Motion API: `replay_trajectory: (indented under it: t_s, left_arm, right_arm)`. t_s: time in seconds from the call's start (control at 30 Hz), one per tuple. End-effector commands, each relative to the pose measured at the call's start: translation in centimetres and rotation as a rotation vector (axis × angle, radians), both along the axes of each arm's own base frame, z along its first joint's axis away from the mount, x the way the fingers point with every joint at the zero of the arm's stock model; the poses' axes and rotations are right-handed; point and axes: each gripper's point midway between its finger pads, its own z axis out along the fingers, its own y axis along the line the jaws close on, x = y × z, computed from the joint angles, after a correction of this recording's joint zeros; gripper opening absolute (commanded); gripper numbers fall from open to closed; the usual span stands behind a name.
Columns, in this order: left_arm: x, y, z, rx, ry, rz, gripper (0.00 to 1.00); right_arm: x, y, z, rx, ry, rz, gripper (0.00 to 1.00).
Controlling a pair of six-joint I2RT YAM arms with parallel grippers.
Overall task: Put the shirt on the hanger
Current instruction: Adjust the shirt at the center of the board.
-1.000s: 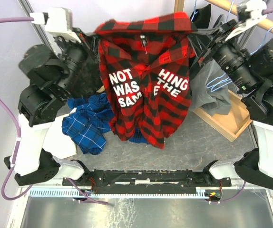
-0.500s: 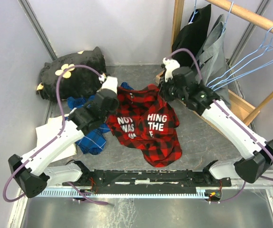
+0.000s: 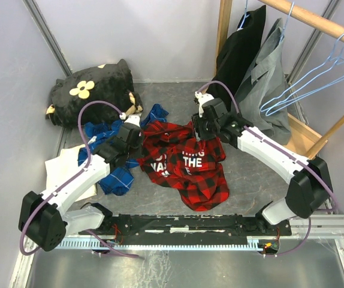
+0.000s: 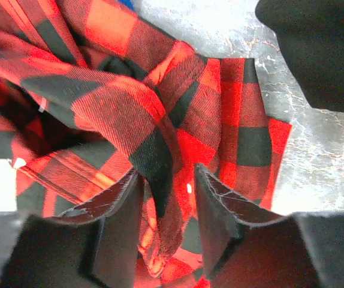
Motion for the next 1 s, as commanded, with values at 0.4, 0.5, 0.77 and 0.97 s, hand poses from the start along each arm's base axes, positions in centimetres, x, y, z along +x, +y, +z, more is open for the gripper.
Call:
replay_trajectory:
  t_s: [0.4,0.5,0.77,0.97]
  left_arm:
    - [0.0,-0.6,7.5,-0.114,-0.190,-0.056,0.90]
    - [-0.1,-0.3,7.8,-0.097,-0.186,-0.045,0.92]
    - [-0.2,0.4,8.6,-0.095,-0.205,-0.015,0.95]
    - [-0.3,1.6,9.3,-0.072,-0.237,0.027,0.95]
  right_arm:
    - [-3.9,-5.8,5.5,-0.076,-0.103,-0.058,0.99]
    - [-4.9,-6.6,4.8,-0.104,-0.076,-0.044,0.99]
    - [-6.5,-7.6,9.3,-0.044,-0.154,-0.047,0.99]
    - [-8.0,-6.4,16.8,0.058,-0.275,0.098,0.99]
